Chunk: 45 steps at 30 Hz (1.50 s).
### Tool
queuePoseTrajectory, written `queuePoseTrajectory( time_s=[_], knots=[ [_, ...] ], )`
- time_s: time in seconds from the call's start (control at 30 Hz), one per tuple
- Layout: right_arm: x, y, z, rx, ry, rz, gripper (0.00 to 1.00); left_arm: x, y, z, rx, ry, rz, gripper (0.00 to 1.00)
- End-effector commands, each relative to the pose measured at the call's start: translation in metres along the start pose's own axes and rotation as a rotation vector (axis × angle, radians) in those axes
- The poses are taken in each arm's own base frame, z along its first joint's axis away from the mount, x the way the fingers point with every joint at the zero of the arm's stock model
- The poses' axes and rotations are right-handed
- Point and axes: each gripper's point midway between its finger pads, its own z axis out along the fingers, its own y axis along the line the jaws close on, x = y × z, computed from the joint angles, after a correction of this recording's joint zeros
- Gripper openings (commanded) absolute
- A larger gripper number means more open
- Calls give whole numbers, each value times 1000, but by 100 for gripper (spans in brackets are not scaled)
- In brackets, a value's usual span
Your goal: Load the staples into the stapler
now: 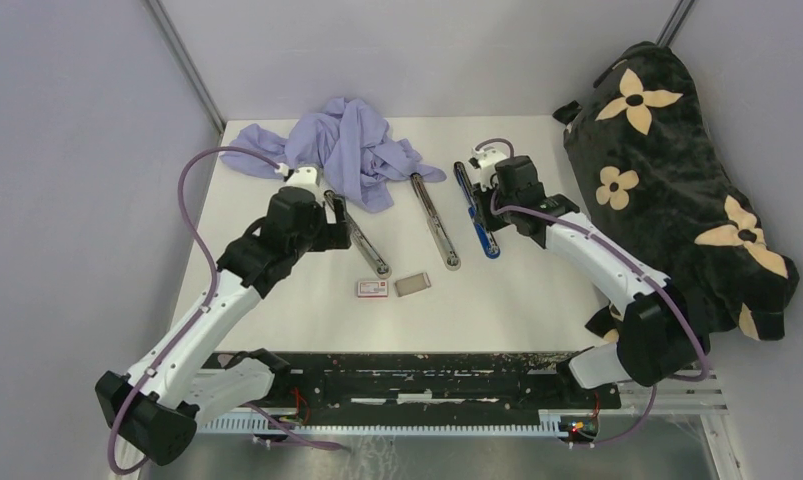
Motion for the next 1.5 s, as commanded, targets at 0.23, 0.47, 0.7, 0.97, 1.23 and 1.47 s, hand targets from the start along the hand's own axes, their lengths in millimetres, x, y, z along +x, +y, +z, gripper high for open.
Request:
queuePoseTrajectory(
  time_s=[0.23,0.47,0.7,0.97,1.23,1.47],
  knots=[
    [10,-51,42,152,-6,104,15,-4,40,12,-66,0,-100,98],
    [27,-56,60,158,48,115,15,-7,52,13,-94,-11,-129,99],
    [35,-63,67,192,66,118,15,-5,54,15,-94,-4,-139,99],
    [41,-64,73,190,83,126,15,-4,55,16,-91,-1,-145,99],
    [48,-63,79,187,106,130,14,-4,55,17,-83,-1,-148,99],
    [52,-63,80,187,117,136,15,-5,54,17,-77,-2,-151,99]
  ],
)
